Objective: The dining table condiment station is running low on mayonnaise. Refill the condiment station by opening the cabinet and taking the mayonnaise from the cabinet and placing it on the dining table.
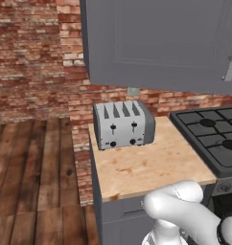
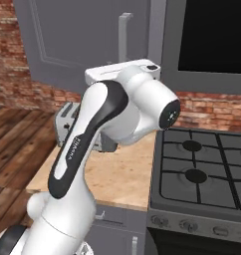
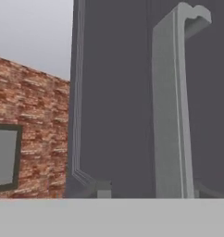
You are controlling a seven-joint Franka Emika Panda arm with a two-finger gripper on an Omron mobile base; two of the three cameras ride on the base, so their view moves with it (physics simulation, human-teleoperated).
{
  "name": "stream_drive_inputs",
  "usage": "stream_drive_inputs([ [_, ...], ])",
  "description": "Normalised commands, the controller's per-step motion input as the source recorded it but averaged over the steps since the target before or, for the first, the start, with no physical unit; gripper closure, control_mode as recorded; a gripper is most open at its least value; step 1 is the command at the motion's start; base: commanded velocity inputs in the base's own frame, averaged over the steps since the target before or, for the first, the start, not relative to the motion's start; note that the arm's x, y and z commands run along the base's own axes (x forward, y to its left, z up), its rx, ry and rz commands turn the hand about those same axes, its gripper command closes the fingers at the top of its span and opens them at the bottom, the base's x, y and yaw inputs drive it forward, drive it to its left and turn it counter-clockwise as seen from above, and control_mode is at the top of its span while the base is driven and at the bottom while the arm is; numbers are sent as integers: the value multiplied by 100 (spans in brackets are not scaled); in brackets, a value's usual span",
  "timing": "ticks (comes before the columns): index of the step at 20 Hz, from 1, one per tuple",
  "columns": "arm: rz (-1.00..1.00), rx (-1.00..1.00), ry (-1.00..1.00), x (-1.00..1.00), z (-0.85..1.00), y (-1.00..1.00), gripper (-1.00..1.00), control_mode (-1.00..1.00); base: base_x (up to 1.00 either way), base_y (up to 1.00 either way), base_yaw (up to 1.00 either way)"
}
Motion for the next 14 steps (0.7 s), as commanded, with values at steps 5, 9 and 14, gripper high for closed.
stream_drive_inputs([
  [5,11,0,0,-100,0,71,100,-100,0,0,0],
  [9,9,0,0,-100,0,72,100,-100,0,0,0],
  [14,7,1,1,-97,-1,54,-100,-100,0,0,0],
])
